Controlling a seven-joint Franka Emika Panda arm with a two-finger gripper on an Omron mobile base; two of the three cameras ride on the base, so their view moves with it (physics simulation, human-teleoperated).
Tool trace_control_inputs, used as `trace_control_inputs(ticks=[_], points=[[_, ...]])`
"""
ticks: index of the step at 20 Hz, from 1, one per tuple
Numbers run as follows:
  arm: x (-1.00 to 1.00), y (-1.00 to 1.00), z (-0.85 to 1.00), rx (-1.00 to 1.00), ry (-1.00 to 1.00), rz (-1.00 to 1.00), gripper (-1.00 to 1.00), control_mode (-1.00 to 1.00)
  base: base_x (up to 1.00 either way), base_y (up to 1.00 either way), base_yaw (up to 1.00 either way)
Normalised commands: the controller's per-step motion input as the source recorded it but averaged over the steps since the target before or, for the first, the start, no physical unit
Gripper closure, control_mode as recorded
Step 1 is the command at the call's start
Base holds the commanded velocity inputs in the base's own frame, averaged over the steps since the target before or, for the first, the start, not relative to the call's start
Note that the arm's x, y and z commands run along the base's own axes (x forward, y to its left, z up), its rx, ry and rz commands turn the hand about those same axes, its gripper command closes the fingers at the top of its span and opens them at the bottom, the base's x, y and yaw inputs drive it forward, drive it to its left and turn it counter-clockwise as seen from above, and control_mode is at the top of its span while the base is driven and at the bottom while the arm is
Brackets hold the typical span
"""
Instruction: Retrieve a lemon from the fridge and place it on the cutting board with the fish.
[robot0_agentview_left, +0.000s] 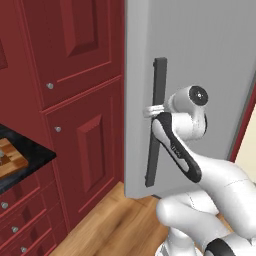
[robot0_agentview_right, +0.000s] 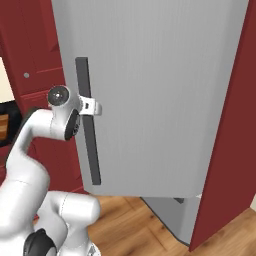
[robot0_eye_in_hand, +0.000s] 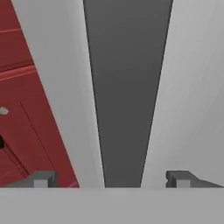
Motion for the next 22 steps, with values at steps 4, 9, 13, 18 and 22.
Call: trace_control_inputs(ticks=[4, 9, 13, 18, 22], points=[[-1.00, 0.00, 0.63, -0.01, 0.17, -0.01, -1.00, -1.00, 0.00, 0.00, 0.00], [-1.00, 0.00, 0.34, 0.00, 0.19, -0.05, -1.00, -1.00, 0.00, 0.00, 0.00], [-0.97, -0.03, 0.00, -0.06, 0.18, -0.15, -1.00, -1.00, 0.00, 0.00, 0.00], [-0.36, -0.02, -0.23, -0.13, 0.10, -0.13, -1.00, -1.00, 0.00, 0.00, 0.00], [0.01, -0.10, -0.29, -0.06, 0.05, -0.02, -1.00, -1.00, 0.00, 0.00, 0.00]])
